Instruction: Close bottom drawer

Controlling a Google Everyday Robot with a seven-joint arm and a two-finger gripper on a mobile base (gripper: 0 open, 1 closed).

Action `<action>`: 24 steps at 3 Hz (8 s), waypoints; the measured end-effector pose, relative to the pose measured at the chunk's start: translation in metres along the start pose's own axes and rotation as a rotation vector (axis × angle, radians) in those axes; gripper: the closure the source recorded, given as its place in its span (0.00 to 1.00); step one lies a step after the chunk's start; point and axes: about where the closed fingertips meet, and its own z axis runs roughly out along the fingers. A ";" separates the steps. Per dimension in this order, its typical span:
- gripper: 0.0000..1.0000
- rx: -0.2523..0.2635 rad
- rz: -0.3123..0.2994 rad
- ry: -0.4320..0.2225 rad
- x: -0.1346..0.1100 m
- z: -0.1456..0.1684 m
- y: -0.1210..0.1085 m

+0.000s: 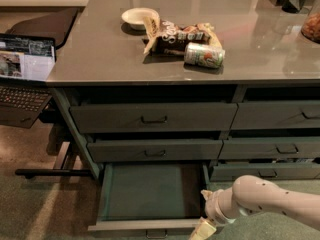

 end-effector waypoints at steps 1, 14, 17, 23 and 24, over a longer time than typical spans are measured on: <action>0.00 -0.019 0.002 -0.033 0.013 0.049 -0.006; 0.00 0.208 -0.255 -0.376 0.081 0.218 -0.122; 0.21 0.223 -0.255 -0.399 0.073 0.224 -0.131; 0.53 0.232 -0.289 -0.445 0.021 0.232 -0.164; 0.69 0.223 -0.283 -0.454 0.011 0.241 -0.174</action>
Offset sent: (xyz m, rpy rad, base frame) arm 0.0107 0.0137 -0.1361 0.1201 -0.0977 -0.1430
